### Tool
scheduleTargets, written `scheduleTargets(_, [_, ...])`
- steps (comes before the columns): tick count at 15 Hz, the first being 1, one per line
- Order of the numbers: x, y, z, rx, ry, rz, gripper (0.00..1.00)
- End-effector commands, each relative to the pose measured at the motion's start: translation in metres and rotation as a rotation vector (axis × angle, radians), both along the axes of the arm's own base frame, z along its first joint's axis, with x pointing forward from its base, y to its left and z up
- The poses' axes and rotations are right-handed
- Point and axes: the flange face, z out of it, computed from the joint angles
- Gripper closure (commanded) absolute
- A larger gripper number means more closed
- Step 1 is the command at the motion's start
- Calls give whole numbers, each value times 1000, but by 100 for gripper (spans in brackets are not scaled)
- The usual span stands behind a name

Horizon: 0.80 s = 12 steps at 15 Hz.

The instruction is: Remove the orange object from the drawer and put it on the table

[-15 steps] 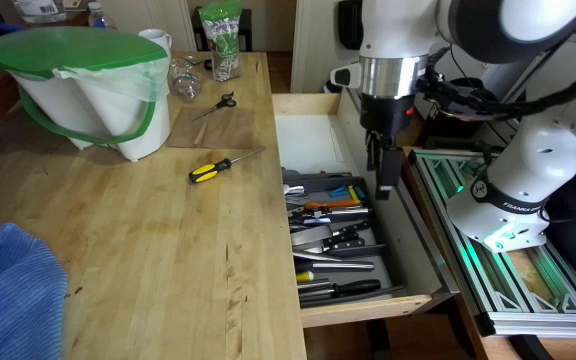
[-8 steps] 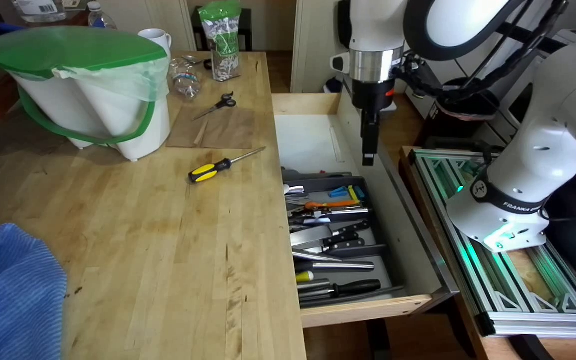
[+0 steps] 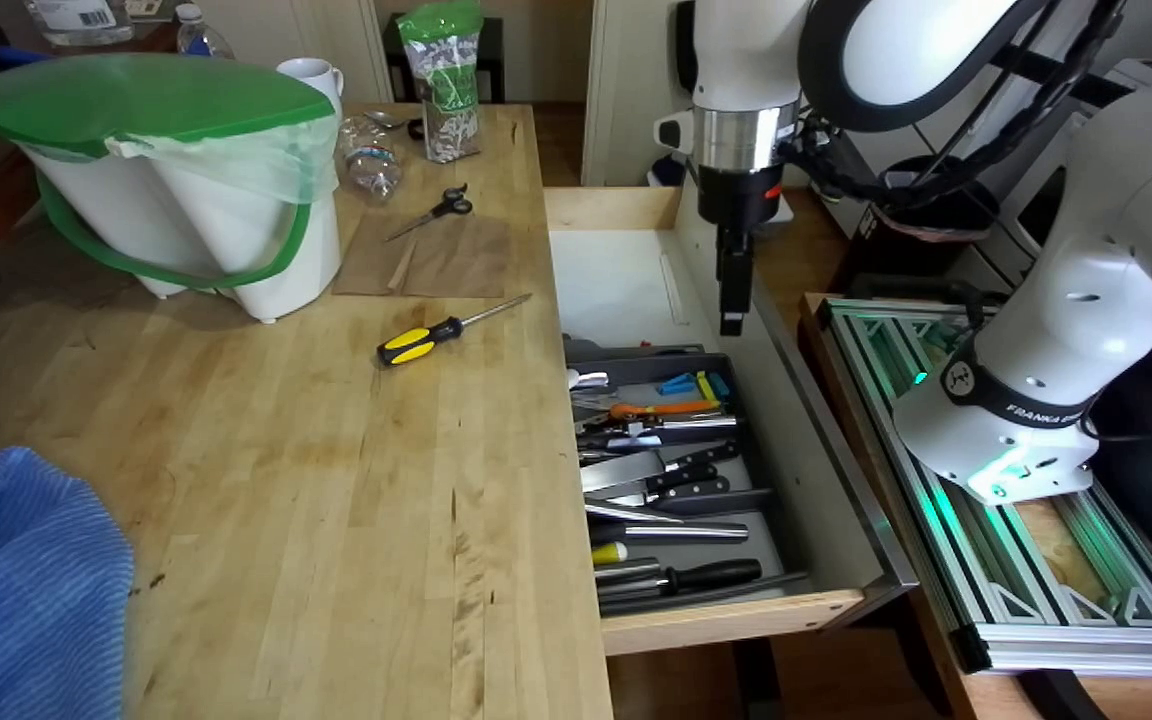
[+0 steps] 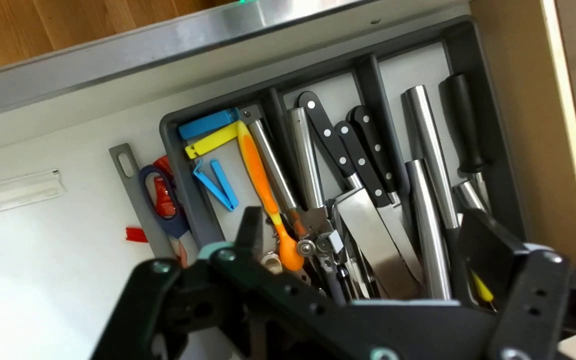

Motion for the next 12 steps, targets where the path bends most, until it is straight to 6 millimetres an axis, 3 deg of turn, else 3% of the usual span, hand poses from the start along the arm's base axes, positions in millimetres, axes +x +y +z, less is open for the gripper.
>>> scheduleTargets(1, [13,-3,-35,-13,-5,35,0])
scheduleTargets(10, [27,-23,-121,-45,-72,237,0])
scheduleTargets(11, [22,-18,-95,-59,-87,184,0])
scheduleTargets(12, [21,-19,-106,-53,-75,207,0])
